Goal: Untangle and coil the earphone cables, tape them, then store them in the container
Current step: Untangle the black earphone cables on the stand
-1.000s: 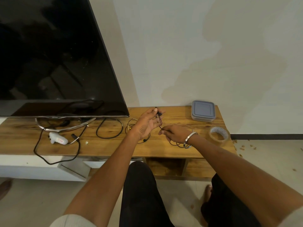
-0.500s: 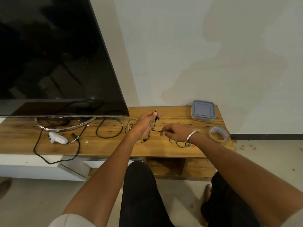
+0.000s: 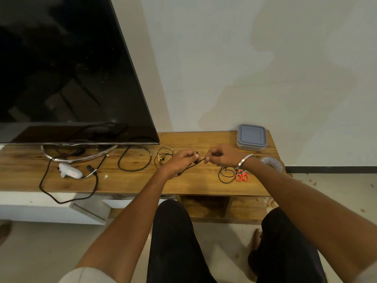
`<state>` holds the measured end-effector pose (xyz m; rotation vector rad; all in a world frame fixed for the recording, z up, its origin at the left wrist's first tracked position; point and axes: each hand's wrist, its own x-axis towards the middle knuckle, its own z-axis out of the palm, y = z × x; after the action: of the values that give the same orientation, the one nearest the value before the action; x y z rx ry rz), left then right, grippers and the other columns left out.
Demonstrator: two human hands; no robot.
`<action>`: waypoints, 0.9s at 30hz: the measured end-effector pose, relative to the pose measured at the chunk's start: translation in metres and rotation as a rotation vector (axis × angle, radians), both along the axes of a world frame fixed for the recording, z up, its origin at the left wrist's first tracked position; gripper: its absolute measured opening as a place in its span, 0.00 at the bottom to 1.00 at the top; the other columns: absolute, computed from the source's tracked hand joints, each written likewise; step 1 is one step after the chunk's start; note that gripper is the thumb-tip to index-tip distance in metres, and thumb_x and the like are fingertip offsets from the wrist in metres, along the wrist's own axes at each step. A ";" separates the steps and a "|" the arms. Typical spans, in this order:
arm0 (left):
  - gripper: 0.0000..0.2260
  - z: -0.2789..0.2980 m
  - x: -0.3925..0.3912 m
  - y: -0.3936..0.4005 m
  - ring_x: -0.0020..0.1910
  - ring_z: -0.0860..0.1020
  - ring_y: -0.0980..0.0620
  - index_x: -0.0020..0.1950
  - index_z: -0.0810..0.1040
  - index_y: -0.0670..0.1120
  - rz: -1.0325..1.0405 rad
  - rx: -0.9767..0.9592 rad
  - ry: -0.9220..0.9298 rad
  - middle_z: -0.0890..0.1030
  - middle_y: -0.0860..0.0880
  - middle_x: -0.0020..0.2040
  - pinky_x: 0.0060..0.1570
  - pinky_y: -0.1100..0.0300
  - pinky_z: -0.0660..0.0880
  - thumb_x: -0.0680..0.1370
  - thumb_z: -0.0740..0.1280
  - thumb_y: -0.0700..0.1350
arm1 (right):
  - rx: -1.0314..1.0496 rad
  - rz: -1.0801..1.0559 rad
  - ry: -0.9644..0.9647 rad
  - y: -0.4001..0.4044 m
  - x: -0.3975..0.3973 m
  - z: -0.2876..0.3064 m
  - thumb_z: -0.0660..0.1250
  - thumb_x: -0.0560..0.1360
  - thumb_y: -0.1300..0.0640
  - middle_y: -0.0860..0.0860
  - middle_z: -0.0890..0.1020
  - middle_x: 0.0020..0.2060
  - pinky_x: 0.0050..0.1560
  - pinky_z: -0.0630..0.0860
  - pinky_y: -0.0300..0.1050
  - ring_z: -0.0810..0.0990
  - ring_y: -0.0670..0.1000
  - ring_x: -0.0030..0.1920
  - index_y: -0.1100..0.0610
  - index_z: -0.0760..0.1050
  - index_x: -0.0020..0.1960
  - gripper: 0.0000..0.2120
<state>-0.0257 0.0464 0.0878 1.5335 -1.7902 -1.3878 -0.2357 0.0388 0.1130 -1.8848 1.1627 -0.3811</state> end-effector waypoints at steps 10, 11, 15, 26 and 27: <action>0.12 0.006 -0.009 0.003 0.71 0.68 0.46 0.47 0.81 0.52 -0.102 0.256 0.124 0.79 0.47 0.64 0.71 0.37 0.58 0.82 0.59 0.49 | -0.135 -0.091 0.020 -0.007 0.003 -0.003 0.66 0.77 0.55 0.42 0.76 0.31 0.31 0.67 0.24 0.72 0.37 0.30 0.60 0.80 0.48 0.09; 0.12 0.006 -0.009 0.003 0.71 0.69 0.45 0.45 0.82 0.52 -0.110 0.276 0.146 0.79 0.46 0.63 0.71 0.36 0.57 0.82 0.60 0.50 | -0.144 -0.099 0.019 -0.007 0.003 -0.005 0.66 0.77 0.55 0.42 0.76 0.33 0.32 0.67 0.23 0.72 0.37 0.32 0.60 0.80 0.48 0.08; 0.12 0.010 -0.013 0.005 0.68 0.72 0.44 0.44 0.78 0.49 -0.163 0.347 0.216 0.80 0.44 0.62 0.71 0.35 0.59 0.83 0.59 0.51 | -0.177 -0.140 -0.031 -0.008 0.002 -0.009 0.66 0.76 0.56 0.42 0.78 0.35 0.36 0.69 0.24 0.75 0.37 0.36 0.59 0.80 0.46 0.07; 0.11 0.020 -0.015 0.005 0.66 0.75 0.41 0.46 0.75 0.48 -0.023 0.344 0.518 0.79 0.40 0.63 0.63 0.38 0.68 0.83 0.56 0.50 | -0.241 -0.198 -0.030 -0.008 -0.008 -0.022 0.60 0.79 0.58 0.50 0.78 0.35 0.34 0.65 0.33 0.71 0.44 0.33 0.56 0.79 0.48 0.09; 0.11 0.020 -0.015 0.005 0.66 0.75 0.41 0.47 0.74 0.48 -0.017 0.347 0.538 0.79 0.40 0.63 0.64 0.37 0.68 0.83 0.56 0.50 | -0.245 -0.204 -0.027 -0.008 -0.008 -0.022 0.60 0.79 0.58 0.50 0.78 0.35 0.33 0.65 0.33 0.71 0.44 0.33 0.56 0.80 0.48 0.09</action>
<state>-0.0411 0.0515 0.1075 1.1325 -1.2845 -1.9681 -0.2436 0.0304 0.0905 -1.9660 1.3447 -0.6870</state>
